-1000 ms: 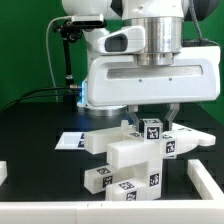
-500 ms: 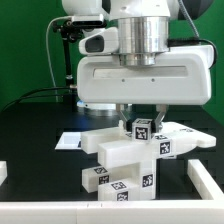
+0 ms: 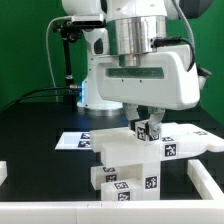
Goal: Assemble chair
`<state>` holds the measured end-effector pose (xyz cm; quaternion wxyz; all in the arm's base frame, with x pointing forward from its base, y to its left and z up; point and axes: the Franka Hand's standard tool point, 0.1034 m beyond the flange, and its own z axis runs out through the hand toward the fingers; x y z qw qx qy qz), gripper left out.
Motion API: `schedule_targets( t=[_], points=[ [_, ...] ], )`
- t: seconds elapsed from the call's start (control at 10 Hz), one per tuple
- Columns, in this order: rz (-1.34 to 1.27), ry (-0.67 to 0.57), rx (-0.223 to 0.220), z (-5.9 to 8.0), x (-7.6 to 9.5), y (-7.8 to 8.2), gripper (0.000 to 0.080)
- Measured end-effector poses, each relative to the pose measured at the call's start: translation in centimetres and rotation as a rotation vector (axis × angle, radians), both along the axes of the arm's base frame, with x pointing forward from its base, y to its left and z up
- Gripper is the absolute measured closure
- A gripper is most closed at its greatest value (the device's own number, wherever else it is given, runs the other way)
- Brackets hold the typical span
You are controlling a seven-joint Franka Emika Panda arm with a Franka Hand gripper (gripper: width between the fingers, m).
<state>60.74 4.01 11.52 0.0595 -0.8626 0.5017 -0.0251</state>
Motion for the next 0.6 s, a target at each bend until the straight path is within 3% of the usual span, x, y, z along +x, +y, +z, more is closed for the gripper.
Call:
schedule_targets(
  t=[0.4,0.6],
  points=[
    [-0.218,0.011,0.038,0.07,0.1,0.35,0.0515],
    [-0.156,0.006,0.031,0.05,0.09,0.36,0.0515]
  ],
)
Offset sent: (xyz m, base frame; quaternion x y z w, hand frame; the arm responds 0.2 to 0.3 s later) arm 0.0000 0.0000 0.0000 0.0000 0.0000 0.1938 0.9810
